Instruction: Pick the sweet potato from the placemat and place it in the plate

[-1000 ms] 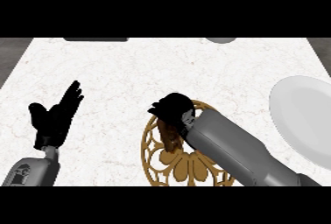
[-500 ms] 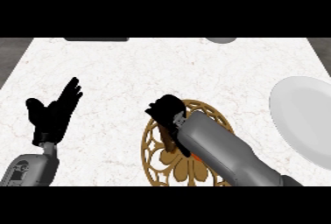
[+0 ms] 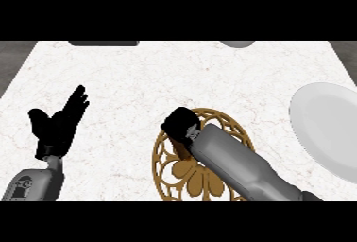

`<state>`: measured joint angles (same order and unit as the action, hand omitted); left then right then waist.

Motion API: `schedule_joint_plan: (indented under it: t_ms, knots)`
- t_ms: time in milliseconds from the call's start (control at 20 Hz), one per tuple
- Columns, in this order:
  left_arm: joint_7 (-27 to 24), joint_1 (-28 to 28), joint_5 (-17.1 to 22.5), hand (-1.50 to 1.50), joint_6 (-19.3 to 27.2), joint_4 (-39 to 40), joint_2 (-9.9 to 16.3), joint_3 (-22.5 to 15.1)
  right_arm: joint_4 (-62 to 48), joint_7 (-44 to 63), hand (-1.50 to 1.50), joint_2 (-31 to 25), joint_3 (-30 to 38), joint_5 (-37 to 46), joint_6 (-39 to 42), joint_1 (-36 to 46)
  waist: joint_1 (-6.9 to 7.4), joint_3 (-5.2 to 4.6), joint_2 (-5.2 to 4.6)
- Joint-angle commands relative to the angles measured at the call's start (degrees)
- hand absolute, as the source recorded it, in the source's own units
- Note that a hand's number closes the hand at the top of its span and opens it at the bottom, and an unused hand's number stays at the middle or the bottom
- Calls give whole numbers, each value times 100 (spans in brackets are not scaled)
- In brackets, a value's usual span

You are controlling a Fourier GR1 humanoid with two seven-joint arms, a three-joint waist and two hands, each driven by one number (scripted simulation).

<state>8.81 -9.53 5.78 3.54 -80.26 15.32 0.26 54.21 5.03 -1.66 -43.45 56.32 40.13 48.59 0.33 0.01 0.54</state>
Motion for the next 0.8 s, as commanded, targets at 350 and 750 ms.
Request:
schedule_joint_plan:
  t_ms: [350,750]
  knots:
    - [15,-88,-93,0,-122,132,-61,105,-12,-617,150,105,129,249,-175,-326,-8,-2,-60]
    - [56,249,-6,0,90,53,96,502,2306,-816,150,-880,701,-184,-2139,-2359,-717,25,80]
